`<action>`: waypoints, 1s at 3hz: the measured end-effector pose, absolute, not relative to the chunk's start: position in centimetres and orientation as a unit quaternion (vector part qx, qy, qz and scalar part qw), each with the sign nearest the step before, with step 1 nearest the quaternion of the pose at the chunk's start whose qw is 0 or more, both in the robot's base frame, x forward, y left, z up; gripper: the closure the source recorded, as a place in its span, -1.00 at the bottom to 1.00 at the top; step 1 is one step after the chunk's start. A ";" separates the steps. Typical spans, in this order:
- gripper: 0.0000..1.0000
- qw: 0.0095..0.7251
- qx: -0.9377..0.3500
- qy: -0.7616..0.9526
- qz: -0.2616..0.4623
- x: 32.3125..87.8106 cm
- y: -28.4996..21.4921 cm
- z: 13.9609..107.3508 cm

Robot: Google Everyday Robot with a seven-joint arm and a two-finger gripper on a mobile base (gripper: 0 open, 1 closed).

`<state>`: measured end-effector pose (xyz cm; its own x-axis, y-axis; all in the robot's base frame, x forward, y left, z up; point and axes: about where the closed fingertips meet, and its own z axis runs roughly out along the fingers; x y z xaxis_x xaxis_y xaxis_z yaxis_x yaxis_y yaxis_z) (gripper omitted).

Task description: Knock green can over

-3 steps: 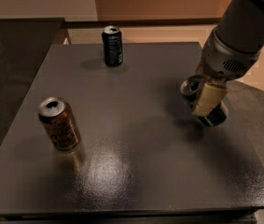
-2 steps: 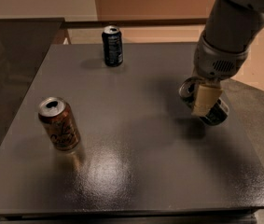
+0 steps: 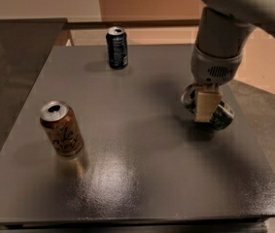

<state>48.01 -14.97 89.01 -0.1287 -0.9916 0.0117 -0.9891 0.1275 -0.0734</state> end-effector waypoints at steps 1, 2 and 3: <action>-0.77 0.006 -0.669 0.743 -0.031 48.6 -14.2 87.9; -1.00 0.010 -0.674 0.738 -0.023 49.2 -13.4 86.8; -1.00 0.010 -0.674 0.738 -0.023 49.2 -13.4 86.8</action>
Offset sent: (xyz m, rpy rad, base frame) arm 0.0072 0.0197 -0.0368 -0.0063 0.0953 0.0567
